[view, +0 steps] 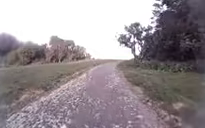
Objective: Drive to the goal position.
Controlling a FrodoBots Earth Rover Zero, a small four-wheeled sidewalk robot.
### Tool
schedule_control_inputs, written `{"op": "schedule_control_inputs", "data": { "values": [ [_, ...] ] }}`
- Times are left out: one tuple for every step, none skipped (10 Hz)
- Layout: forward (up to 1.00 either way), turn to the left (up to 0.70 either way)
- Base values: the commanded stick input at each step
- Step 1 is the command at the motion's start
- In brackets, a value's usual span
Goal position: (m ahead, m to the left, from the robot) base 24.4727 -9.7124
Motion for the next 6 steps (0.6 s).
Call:
{"op": "schedule_control_inputs", "data": {
  "values": [
    [0.7,0.0],
    [0.7,0.0],
    [0.7,0.0],
    [0.7,0.0],
    [0.7,0.0],
    [0.7,0.0]
  ]
}}
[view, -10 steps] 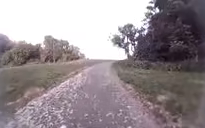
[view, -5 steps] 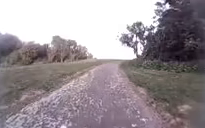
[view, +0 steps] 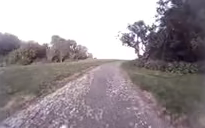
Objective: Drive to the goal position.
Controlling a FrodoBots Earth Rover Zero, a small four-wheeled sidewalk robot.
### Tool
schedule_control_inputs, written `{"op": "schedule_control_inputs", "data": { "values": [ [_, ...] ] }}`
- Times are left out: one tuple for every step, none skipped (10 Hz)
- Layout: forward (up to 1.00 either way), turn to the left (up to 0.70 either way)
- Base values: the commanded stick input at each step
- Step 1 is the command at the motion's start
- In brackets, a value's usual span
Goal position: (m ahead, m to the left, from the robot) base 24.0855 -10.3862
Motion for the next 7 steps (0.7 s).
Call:
{"op": "schedule_control_inputs", "data": {
  "values": [
    [0.7,0.0],
    [0.7,0.0],
    [0.7,0.0],
    [0.7,0.0],
    [0.7,0.0],
    [0.7,0.0],
    [0.7,0.0]
  ]
}}
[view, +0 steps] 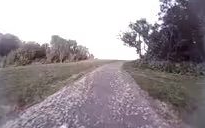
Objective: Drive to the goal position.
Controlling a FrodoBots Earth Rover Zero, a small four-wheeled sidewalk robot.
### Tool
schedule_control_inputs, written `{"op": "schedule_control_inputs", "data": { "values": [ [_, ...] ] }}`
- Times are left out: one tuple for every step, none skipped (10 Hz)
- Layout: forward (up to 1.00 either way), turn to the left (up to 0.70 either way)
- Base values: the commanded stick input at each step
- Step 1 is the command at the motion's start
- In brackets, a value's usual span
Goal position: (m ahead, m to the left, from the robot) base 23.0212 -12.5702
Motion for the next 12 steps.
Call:
{"op": "schedule_control_inputs", "data": {
  "values": [
    [0.7,0.0],
    [0.7,0.0],
    [0.7,0.0],
    [0.7,0.0],
    [0.7,0.0],
    [0.7,0.0],
    [0.7,0.0],
    [0.7,0.0],
    [0.7,0.0],
    [0.7,0.0],
    [0.7,0.0],
    [0.7,0.0]
  ]
}}
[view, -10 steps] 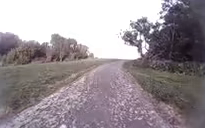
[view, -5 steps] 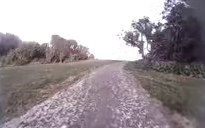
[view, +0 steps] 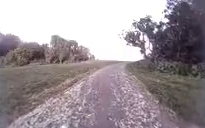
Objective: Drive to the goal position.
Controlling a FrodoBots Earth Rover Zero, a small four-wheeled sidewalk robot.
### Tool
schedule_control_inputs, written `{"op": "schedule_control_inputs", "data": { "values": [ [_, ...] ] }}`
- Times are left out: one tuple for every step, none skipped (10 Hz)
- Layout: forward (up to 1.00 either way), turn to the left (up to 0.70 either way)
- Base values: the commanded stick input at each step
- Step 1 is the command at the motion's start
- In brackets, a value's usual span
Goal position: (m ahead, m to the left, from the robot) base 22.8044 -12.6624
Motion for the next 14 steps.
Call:
{"op": "schedule_control_inputs", "data": {
  "values": [
    [0.7,0.0],
    [0.7,0.0],
    [0.7,-0.35],
    [0.7,-0.35],
    [0.7,-0.17],
    [0.7,0.0],
    [0.7,0.0],
    [0.7,0.0],
    [0.7,0.0],
    [0.7,0.0],
    [0.7,0.0],
    [0.7,0.0],
    [0.7,-0.19],
    [0.7,-0.34]
  ]
}}
